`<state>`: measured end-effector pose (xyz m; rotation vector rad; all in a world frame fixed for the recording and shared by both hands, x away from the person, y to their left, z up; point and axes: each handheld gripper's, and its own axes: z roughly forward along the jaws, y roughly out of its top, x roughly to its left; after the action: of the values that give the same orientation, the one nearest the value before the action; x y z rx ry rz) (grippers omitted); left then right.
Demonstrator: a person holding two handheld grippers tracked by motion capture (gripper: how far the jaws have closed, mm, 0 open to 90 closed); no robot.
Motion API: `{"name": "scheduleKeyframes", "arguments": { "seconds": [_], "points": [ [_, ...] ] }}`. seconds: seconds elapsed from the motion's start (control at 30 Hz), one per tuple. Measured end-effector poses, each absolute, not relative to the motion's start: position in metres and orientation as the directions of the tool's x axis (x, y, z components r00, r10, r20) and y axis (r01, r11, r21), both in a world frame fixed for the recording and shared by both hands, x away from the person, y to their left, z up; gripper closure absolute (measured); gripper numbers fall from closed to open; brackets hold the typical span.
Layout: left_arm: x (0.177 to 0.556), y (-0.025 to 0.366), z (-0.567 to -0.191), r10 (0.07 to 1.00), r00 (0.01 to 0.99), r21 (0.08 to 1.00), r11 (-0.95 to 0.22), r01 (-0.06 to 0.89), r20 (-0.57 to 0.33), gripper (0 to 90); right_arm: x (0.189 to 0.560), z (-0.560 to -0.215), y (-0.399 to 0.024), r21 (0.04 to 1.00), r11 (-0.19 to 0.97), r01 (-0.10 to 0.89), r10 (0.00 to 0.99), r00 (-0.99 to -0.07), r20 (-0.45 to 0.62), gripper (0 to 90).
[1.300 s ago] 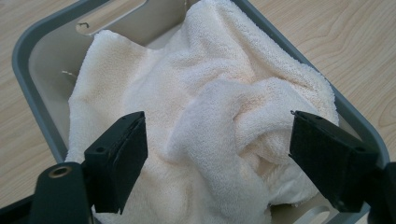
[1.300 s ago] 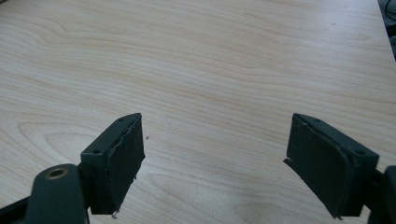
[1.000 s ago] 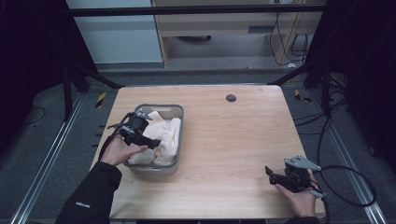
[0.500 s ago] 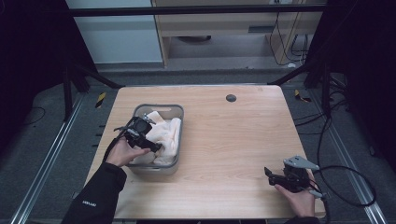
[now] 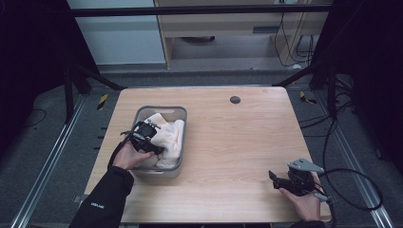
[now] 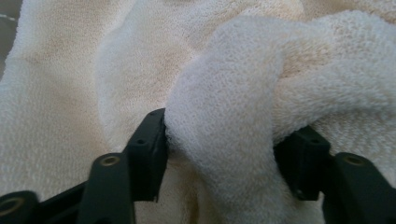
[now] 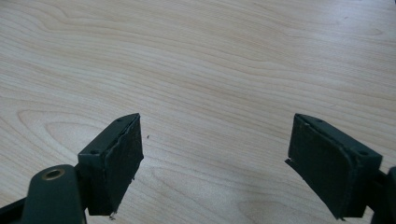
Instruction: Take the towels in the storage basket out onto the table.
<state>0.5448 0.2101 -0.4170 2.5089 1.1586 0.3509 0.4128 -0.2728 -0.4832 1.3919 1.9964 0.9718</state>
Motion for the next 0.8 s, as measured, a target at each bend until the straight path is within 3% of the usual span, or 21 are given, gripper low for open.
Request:
{"name": "scheduleKeyframes", "arguments": {
  "seconds": [0.3,0.8],
  "points": [
    [0.548,0.203,-0.417,0.8,0.597,0.375,-0.575,0.727,0.07,61.9,0.413,-0.483,-0.273,0.794,0.217,0.568,0.939,-0.343,-0.011,18.1],
    [0.542,0.209,-0.397,0.817,0.572,0.432,-0.542,0.721,0.072,70.8,0.413,-0.483,-0.274,0.793,0.218,0.568,0.938,-0.345,-0.011,18.7]
  ]
}}
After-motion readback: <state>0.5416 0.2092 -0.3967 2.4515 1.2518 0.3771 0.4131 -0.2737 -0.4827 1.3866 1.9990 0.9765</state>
